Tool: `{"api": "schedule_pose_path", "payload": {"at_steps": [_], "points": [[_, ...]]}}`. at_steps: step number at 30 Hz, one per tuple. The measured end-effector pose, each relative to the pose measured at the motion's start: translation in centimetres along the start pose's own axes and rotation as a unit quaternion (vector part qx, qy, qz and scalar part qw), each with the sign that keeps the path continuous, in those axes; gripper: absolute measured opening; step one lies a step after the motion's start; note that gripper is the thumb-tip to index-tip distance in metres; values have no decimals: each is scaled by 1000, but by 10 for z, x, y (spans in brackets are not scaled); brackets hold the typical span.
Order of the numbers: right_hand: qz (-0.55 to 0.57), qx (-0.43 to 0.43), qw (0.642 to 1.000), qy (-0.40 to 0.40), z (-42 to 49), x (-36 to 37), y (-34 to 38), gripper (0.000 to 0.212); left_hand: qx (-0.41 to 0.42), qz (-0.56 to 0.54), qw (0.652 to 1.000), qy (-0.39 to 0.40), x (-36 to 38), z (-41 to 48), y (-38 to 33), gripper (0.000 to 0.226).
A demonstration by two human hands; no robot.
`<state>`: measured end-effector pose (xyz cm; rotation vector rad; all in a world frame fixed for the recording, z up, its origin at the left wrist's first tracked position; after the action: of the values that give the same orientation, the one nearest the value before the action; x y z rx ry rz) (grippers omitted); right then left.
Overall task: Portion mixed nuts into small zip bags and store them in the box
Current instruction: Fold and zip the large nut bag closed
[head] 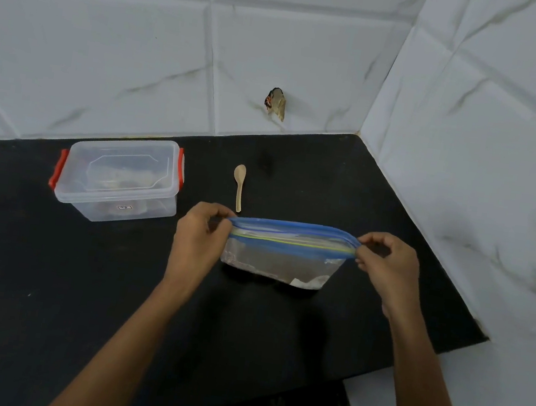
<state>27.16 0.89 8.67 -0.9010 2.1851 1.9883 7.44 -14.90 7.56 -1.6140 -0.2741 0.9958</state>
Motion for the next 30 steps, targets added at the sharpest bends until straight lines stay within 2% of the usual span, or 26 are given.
{"api": "schedule_pose_path", "payload": {"at_steps": [5, 8, 10, 12, 14, 19, 23, 30], "points": [[-46, -35, 998, -1, 1, 4, -6, 20, -2, 48, 999, 23, 4, -2, -2, 18], [-46, -97, 994, -36, -5, 7, -3, 27, -17, 84, 996, -37, 3, -4, -11, 17], [-66, -132, 988, -49, -8, 8, 1, 28, 4, 112, 991, -76, 4, -4, -20, 12], [-119, -150, 981, -38, -8, 8, 3, 23, 25, 126, 989, -77, 5, -3, -25, 8], [-136, -128, 982, -21, -7, 9, 2, 18, 22, 137, 988, -65, 3, 1, -23, 7], [-101, -17, 995, -16, -2, 4, -3, 17, 19, 157, 987, -31, -2, 5, -15, 7], [-142, -31, 989, -8, -1, 0, 8, 14, 30, 181, 983, 2, -1, 6, -16, 9], [-179, 8, 980, 84, 2, -2, 16, 13, 11, 187, 982, 19, 2, 8, -21, 11]]}}
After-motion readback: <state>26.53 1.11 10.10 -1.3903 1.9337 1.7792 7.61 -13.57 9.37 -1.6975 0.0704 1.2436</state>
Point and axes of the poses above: each hand's wrist, its own z-axis towards the middle knuckle, its own x-axis out of the palm, y = z × x, the point moved 2 cm from there along z, towards the middle knuckle, and after that the axes turned 4 degrees about y, right-handed, at the moved point
